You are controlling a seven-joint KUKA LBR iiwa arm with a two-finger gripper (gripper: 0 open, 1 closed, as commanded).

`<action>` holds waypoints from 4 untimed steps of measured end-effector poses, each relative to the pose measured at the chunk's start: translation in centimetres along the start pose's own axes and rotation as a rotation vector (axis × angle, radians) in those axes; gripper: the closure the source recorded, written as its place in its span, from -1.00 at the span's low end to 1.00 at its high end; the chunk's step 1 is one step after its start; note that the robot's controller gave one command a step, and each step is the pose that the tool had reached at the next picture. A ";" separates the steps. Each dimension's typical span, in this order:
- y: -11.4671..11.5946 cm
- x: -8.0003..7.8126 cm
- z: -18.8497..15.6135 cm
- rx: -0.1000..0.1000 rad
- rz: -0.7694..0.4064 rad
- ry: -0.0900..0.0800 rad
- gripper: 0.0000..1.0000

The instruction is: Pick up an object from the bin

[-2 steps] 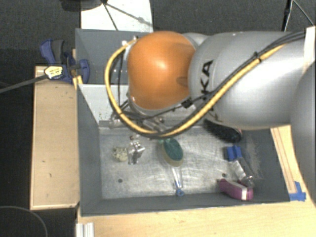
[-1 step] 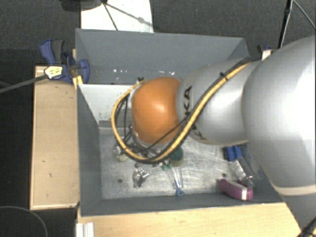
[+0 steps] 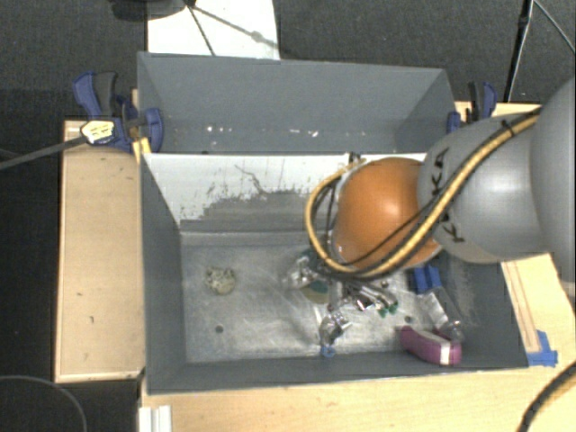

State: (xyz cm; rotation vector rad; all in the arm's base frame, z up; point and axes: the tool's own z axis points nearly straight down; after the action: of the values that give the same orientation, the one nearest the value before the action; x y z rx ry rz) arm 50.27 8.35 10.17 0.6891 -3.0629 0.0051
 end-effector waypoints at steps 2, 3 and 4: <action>-11.1 4.9 2.9 -0.004 0.316 -0.010 -1.00; -11.3 4.6 2.7 0.000 0.318 -0.021 1.00; -11.4 5.6 -9.5 0.000 0.345 -0.012 1.00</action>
Offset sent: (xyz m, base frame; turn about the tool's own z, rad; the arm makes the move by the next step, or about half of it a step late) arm 0.0060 -0.0725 -0.0001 -0.0011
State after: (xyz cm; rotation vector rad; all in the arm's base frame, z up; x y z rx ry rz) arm 50.15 -4.32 19.69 0.1539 -3.1477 0.0019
